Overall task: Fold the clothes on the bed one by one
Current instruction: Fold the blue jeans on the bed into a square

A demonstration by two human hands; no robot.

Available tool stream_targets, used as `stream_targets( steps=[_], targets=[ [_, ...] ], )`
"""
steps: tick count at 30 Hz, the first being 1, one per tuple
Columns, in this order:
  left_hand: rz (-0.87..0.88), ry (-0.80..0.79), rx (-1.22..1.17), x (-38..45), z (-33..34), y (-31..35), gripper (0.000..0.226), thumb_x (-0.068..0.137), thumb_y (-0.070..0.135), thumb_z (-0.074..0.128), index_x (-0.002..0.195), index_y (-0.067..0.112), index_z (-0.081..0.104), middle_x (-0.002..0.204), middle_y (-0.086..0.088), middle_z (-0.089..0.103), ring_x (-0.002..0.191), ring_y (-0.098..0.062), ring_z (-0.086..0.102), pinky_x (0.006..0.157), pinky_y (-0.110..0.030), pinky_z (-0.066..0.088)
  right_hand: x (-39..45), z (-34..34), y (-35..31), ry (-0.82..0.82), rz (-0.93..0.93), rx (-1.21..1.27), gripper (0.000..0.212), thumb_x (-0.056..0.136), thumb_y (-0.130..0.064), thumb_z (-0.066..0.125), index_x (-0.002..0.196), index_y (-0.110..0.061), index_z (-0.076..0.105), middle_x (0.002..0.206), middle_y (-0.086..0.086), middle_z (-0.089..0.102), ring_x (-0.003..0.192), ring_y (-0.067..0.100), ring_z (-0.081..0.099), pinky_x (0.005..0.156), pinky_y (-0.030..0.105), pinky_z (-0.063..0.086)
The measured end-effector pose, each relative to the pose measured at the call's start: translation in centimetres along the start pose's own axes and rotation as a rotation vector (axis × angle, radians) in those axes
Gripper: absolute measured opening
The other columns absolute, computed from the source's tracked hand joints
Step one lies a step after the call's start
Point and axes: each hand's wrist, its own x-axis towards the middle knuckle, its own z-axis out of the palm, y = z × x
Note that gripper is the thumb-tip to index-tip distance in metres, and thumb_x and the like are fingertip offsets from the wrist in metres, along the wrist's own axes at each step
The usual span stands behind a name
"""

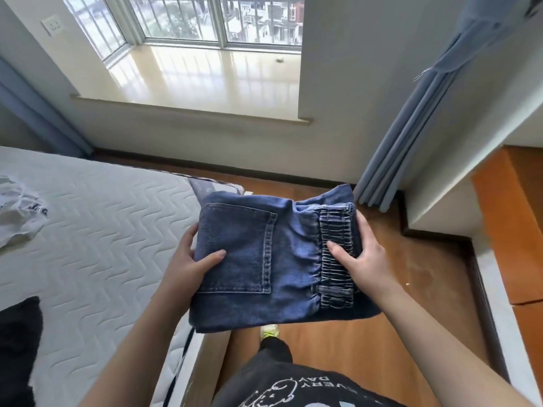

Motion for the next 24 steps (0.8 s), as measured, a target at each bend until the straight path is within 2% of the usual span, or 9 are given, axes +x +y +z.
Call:
stream_targets(
  steps=[3, 7, 9, 12, 15, 17, 20, 24],
  targets=[
    [0.017, -0.03, -0.003, 3.6, 0.3, 0.5, 0.074, 0.068, 0.042, 0.082, 0.13, 0.056, 0.043, 0.119, 0.0, 0.066, 0.097, -0.023, 0.071, 0.08, -0.047, 0.06, 2.9, 0.3, -0.1, 0.019, 0.027, -0.017, 0.076, 0.082, -0.041, 0.074, 0.145, -0.046, 0.031, 0.107, -0.032, 0.059, 0.094, -0.021, 0.055, 0.076, -0.003, 0.036],
    [0.022, -0.059, -0.007, 8.5, 0.2, 1.6, 0.077, 0.07, 0.038, 0.081, 0.134, 0.053, 0.042, 0.119, 0.0, 0.065, 0.098, -0.022, 0.07, 0.081, -0.046, 0.06, 6.7, 1.3, -1.1, 0.047, 0.05, -0.024, 0.078, 0.083, -0.037, 0.074, 0.148, -0.04, 0.032, 0.114, -0.015, 0.063, 0.101, 0.001, 0.059, 0.09, 0.018, 0.039],
    [0.03, -0.079, 0.0, 10.9, 0.1, 2.3, 0.076, 0.073, 0.034, 0.081, 0.136, 0.051, 0.041, 0.12, 0.001, 0.065, 0.098, -0.02, 0.07, 0.082, -0.045, 0.06, 8.4, 1.8, -1.4, 0.058, 0.064, -0.038, 0.077, 0.083, -0.037, 0.074, 0.148, -0.04, 0.032, 0.113, -0.016, 0.063, 0.097, -0.005, 0.059, 0.088, 0.016, 0.039],
    [0.059, -0.108, 0.014, 14.5, 0.3, 3.5, 0.069, 0.082, 0.024, 0.079, 0.131, 0.056, 0.044, 0.115, 0.005, 0.067, 0.094, -0.013, 0.071, 0.078, -0.035, 0.061, 11.0, 2.5, -1.3, 0.1, 0.079, -0.077, 0.076, 0.083, -0.039, 0.074, 0.147, -0.042, 0.032, 0.106, -0.031, 0.058, 0.09, -0.025, 0.051, 0.077, -0.001, 0.035],
    [0.062, -0.14, 0.02, 17.6, 1.4, 4.8, 0.067, 0.082, 0.023, 0.079, 0.126, 0.06, 0.045, 0.114, 0.007, 0.067, 0.094, -0.011, 0.071, 0.078, -0.033, 0.06, 13.3, 2.3, -1.1, 0.135, 0.108, -0.088, 0.075, 0.083, -0.041, 0.073, 0.144, -0.046, 0.031, 0.101, -0.037, 0.055, 0.088, -0.028, 0.05, 0.072, -0.006, 0.034],
    [0.058, -0.162, 0.027, 19.6, 2.5, 5.6, 0.069, 0.079, 0.028, 0.079, 0.131, 0.057, 0.043, 0.117, 0.007, 0.066, 0.096, -0.01, 0.07, 0.082, -0.037, 0.06, 15.2, 1.6, -0.9, 0.158, 0.114, -0.107, 0.074, 0.082, -0.045, 0.072, 0.142, -0.051, 0.029, 0.1, -0.038, 0.055, 0.088, -0.024, 0.053, 0.074, -0.001, 0.035],
    [0.047, -0.162, 0.041, 23.0, 4.6, 6.3, 0.073, 0.074, 0.035, 0.08, 0.133, 0.057, 0.042, 0.11, 0.011, 0.07, 0.095, -0.01, 0.071, 0.084, -0.041, 0.059, 19.0, 0.3, 0.0, 0.153, 0.12, -0.114, 0.075, 0.082, -0.045, 0.072, 0.143, -0.051, 0.028, 0.106, -0.031, 0.058, 0.095, -0.005, 0.058, 0.083, 0.015, 0.039],
    [0.025, -0.139, 0.061, 27.6, 7.9, 7.9, 0.074, 0.069, 0.041, 0.08, 0.129, 0.062, 0.041, 0.104, 0.007, 0.074, 0.093, -0.014, 0.072, 0.086, -0.044, 0.058, 25.0, -1.5, 1.5, 0.136, 0.108, -0.12, 0.077, 0.081, -0.045, 0.073, 0.145, -0.048, 0.029, 0.113, -0.022, 0.061, 0.102, 0.002, 0.059, 0.089, 0.02, 0.041]
  ],
)
